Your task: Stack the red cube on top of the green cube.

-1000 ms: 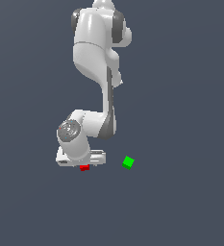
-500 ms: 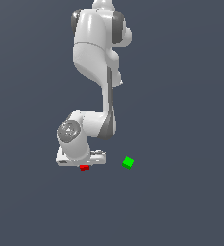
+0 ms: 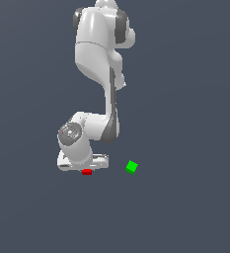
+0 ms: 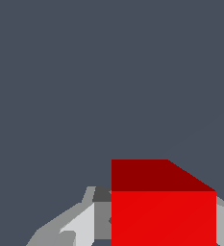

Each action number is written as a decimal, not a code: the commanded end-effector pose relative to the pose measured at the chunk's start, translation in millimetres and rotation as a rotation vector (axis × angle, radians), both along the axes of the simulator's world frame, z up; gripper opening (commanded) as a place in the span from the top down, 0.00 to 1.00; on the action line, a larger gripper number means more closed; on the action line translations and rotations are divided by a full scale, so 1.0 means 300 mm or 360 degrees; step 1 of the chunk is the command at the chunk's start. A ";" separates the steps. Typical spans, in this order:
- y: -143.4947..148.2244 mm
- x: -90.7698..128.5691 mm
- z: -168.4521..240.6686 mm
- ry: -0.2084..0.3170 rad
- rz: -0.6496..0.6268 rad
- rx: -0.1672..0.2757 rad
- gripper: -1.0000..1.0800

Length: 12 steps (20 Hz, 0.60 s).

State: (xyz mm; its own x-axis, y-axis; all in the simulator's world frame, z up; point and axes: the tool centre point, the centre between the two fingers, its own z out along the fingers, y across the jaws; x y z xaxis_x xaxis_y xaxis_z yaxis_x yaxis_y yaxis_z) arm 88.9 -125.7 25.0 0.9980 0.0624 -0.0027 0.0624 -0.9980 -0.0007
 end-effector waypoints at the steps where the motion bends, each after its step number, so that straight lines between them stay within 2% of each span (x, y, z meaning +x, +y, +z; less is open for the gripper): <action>1: 0.000 0.001 0.030 -0.0003 0.0000 -0.0001 1.00; 12: 0.000 -0.002 0.266 -0.0004 0.0000 -0.0001 1.00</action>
